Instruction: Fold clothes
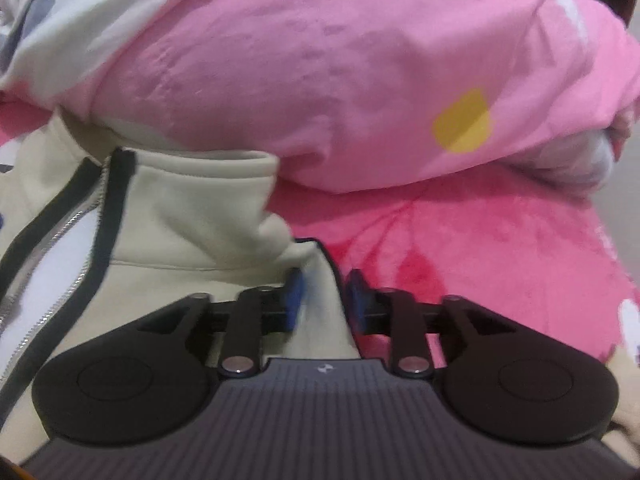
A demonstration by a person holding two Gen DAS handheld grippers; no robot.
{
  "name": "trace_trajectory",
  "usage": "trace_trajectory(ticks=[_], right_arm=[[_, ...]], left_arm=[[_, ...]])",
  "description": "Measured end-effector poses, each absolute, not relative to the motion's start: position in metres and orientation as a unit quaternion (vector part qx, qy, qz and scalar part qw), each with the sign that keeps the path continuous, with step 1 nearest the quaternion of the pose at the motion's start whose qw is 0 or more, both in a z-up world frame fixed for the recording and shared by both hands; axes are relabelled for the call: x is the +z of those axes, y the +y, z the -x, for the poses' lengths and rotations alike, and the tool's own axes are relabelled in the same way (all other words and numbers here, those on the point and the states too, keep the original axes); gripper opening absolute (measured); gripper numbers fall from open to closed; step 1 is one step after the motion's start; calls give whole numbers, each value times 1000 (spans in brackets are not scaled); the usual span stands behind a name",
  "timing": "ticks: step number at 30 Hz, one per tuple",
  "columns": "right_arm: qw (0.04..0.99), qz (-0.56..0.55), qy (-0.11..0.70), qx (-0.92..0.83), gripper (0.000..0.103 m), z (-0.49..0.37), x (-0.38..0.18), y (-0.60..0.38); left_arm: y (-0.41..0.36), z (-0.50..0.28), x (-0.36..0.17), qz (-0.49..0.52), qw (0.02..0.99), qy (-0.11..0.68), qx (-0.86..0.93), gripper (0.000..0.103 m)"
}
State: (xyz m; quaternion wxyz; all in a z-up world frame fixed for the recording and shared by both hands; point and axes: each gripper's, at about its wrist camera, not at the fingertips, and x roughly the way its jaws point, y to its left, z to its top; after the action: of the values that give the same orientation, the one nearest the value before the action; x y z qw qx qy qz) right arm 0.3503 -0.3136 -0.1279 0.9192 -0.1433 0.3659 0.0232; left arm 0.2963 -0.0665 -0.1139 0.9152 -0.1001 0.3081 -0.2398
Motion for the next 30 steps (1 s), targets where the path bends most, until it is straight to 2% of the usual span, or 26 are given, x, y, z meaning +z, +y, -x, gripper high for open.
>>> trace_trajectory(ticks=[5,7,8,10,12,18,26,30], right_arm=[[939,122,319,34,33,-319,-89,-319],[942,99,313,67,30,-317,-83,-318],[941,96,315,81,28,-319,-82,-315],[935,103,323,100,10,-325,-87,-304],[931,105,334,104,8,-339,-97,-294],[934,68,344,66,6,-382,-122,-287],[936,19,341,86,8,-362,-90,-292],[922,-5,375,94,8,-388,-115,-288]], left_arm=[[-69,-298,-114,98,915,309,-240,83],[-69,-298,-113,99,915,310,-241,83],[-68,-298,-113,101,914,310,-241,83],[-68,-298,-114,102,914,310,-241,83],[-68,-298,-114,102,914,309,-242,83],[-66,-298,-114,109,913,309,-244,83],[-66,-298,-113,109,912,310,-244,84],[-65,-299,-114,114,911,310,-246,84]])
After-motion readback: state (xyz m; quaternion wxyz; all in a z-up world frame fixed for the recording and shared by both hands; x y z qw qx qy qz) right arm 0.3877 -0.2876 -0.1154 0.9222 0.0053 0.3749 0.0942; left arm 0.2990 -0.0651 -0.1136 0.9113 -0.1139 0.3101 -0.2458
